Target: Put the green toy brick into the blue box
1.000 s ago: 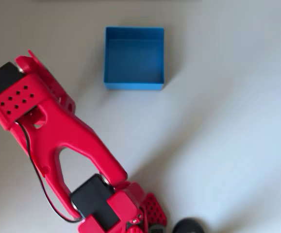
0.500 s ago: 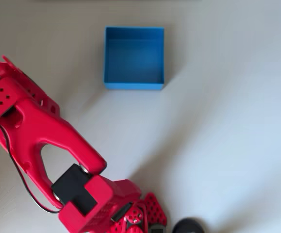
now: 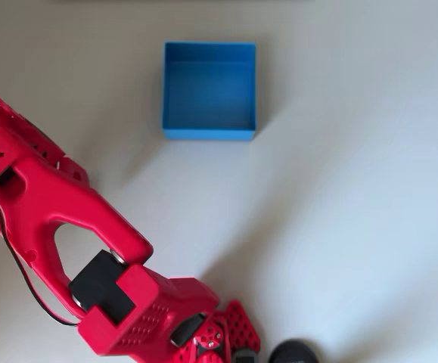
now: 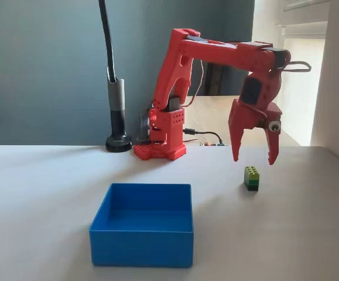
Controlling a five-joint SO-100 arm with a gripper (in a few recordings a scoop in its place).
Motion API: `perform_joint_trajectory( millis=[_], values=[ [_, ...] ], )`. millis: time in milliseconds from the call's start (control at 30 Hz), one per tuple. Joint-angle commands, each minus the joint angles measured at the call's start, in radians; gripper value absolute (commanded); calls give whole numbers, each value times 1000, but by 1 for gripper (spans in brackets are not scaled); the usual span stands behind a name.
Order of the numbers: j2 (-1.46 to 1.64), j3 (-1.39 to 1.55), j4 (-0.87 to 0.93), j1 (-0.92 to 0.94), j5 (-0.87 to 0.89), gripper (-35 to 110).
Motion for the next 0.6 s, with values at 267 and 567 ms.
perform_joint_trajectory(
  millis=[267,567],
  values=[
    [29,71,-34,-18,12,31],
    [28,140,-132,-15,15,30]
  ],
)
